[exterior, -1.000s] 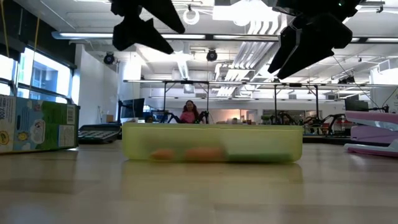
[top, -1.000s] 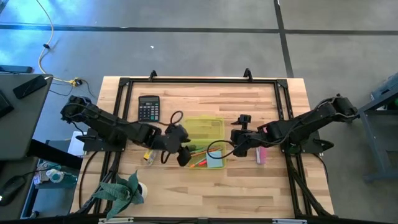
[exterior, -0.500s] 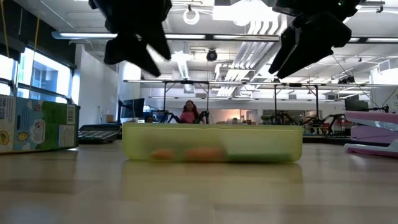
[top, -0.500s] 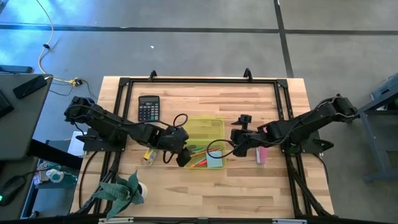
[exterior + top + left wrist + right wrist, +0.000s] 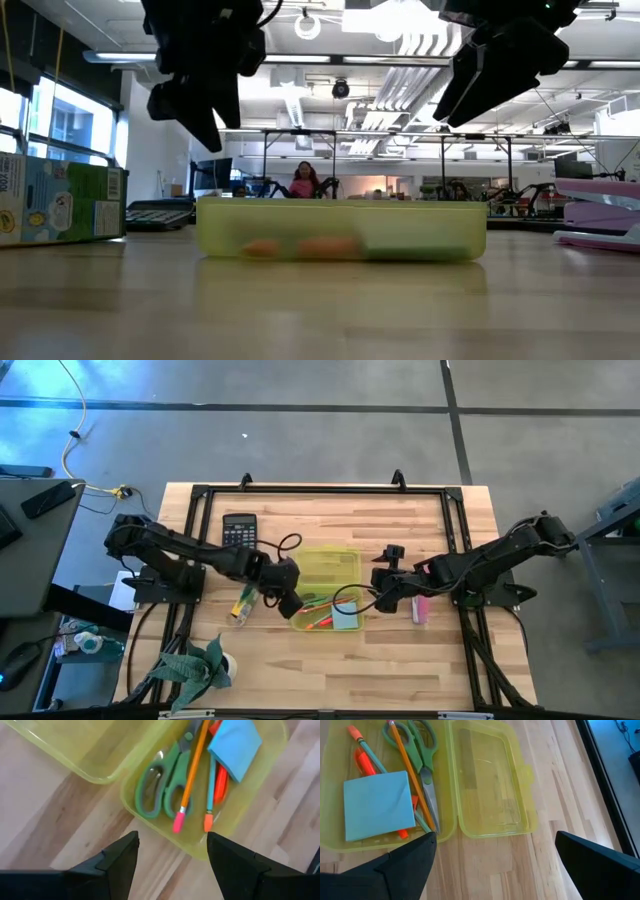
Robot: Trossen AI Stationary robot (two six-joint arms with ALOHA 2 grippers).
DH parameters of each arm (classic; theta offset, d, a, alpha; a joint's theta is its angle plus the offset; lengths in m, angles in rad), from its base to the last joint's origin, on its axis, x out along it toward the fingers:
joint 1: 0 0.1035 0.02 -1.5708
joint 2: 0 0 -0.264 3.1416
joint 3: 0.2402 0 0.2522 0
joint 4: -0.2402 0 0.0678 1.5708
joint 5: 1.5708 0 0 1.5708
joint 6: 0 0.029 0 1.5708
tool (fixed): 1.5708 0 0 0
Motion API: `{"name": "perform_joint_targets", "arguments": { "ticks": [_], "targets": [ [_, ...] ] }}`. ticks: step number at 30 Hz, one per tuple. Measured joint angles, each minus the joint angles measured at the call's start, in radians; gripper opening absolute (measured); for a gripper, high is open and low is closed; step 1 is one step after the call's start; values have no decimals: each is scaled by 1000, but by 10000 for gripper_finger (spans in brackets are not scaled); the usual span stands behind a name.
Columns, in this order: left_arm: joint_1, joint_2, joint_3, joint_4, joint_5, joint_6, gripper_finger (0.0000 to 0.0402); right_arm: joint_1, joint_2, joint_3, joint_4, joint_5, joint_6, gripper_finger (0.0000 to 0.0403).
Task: Pack school essentials
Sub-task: Put the yellow crayon box into the yellow supply box
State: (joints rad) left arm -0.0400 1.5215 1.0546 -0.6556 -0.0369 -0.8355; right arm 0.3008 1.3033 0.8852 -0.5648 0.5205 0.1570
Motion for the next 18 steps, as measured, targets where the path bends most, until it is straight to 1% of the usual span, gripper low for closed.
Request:
{"name": "perform_joint_targets", "arguments": {
  "ticks": [5, 7, 9, 11, 15, 18],
  "targets": [
    [17, -27, 18, -20, -1, 22, 225, 0, 0, 0, 0, 0, 0, 399],
    [17, -40, 49, -74, -6, 27, 225, 0, 0, 0, -1, 0, 0, 399],
    [15, -52, 86, -110, -30, 28, 225, 0, 0, 0, -7, -1, 2, 399],
    [11, -69, 117, -181, -53, 25, 225, 0, 0, 0, -9, -1, 3, 399],
    [-12, -88, 156, -327, -72, -50, 225, 0, 0, 0, -23, -1, 19, 399],
    [-45, -94, 163, -415, -115, -132, 225, 0, 0, 0, -30, -2, 23, 399]
  ]
}}
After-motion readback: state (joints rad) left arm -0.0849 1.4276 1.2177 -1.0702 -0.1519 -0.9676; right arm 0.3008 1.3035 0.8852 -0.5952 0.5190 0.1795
